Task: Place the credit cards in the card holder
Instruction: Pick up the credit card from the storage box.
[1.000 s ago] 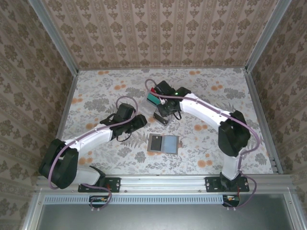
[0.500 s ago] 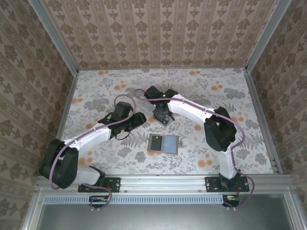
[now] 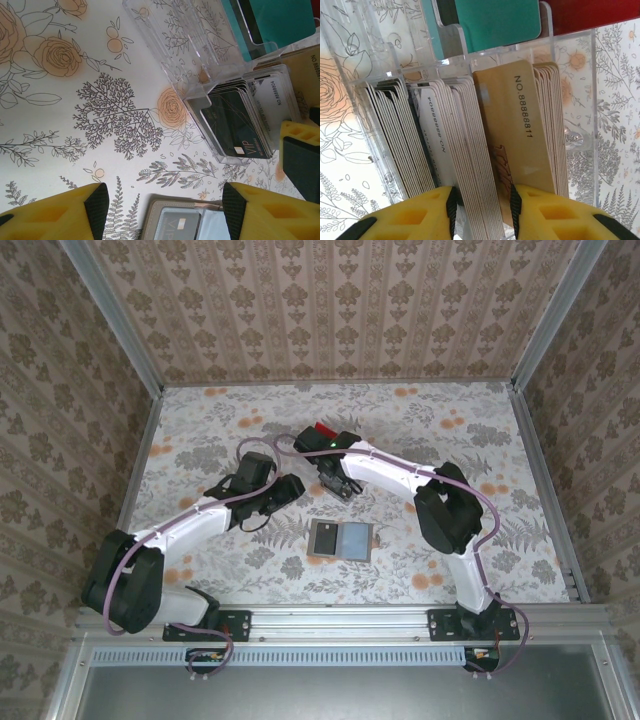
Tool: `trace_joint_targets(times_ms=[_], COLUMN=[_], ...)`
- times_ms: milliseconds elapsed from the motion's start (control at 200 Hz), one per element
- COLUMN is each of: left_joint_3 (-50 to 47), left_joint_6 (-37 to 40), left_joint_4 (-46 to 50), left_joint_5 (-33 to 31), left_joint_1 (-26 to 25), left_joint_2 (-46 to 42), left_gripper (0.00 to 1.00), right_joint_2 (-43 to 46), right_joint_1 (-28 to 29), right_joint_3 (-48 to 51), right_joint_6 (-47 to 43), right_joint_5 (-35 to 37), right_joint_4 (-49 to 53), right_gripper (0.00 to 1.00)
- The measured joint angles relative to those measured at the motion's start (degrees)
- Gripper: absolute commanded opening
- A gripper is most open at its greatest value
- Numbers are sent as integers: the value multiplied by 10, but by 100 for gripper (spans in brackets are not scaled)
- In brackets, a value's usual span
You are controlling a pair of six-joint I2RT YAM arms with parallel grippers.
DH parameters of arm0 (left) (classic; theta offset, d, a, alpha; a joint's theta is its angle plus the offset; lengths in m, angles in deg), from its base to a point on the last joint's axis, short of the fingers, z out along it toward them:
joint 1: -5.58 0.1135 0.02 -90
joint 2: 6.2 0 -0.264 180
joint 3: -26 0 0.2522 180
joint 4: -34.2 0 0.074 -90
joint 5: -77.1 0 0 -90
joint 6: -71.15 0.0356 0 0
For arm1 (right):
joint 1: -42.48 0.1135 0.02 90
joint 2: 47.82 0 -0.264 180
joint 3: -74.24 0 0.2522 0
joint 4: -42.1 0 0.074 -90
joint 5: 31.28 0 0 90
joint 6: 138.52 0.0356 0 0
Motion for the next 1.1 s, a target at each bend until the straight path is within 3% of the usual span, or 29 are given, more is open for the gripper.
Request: trace_joint_targets(times_ms=[120, 445, 1100], left_joint_3=[0, -3, -3], left_joint_6=[0, 0, 0], left_joint_4=[0, 0, 2], left_joint_5=[0, 4, 10], left_joint_1=[0, 1, 4], left_joint_2=[0, 3, 8], left_gripper=[64, 64, 65], right_joint_2=[0, 0, 13], right_joint_1=[0, 0, -3], right_joint_3=[0, 0, 0], right_joint_6=[-3, -9, -1], right_joint_5=[10, 19, -13], right_joint_4=[-3, -10, -4], right_gripper=[24, 13, 2])
